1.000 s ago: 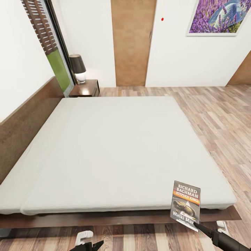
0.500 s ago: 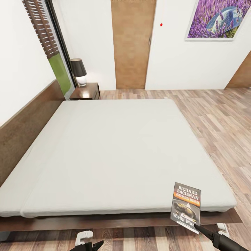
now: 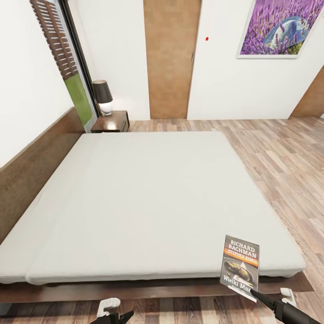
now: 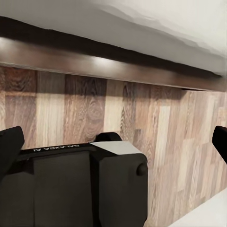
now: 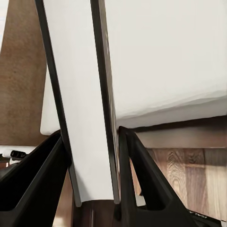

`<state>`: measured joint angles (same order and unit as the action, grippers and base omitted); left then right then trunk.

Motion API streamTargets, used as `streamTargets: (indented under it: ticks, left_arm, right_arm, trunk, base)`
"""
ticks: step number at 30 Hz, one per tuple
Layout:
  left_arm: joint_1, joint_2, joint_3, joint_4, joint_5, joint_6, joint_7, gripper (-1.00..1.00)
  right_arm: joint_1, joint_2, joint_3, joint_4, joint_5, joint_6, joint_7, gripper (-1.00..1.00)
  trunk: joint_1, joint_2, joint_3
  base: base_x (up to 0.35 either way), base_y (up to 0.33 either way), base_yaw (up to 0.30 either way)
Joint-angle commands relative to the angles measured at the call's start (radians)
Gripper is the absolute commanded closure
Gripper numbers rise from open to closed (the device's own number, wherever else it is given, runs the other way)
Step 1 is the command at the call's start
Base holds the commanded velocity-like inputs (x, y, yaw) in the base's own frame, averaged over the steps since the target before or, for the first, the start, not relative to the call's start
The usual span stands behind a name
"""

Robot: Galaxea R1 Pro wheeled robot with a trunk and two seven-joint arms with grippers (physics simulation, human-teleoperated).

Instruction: In the bedroom, move the book from the bed onto either nightstand, and place the two sandals side by side next to the bed.

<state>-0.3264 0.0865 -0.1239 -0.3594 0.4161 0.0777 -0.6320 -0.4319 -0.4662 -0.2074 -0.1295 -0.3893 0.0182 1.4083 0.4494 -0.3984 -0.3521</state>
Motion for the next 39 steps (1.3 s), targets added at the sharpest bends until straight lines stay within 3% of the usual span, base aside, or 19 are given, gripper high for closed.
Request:
streamTargets:
  ticks: [1,39]
  left_arm:
    - [0.000,0.001,-0.005,-0.001,0.010,0.008,-0.001,-1.00]
    - [0.000,0.001,-0.005,-0.001,0.010,0.008,-0.003,-1.00]
  right_arm:
    - [-0.001,0.000,-0.003,0.001,0.001,0.002,0.003,1.00]
    - [-0.001,0.000,-0.003,0.001,0.001,0.002,0.003,1.00]
  trunk:
    - [0.001,-0.002,0.000]
    - [0.001,-0.002,0.062]
  base:
    - [0.000,0.000,0.000]
    - [0.000,0.000,0.000]
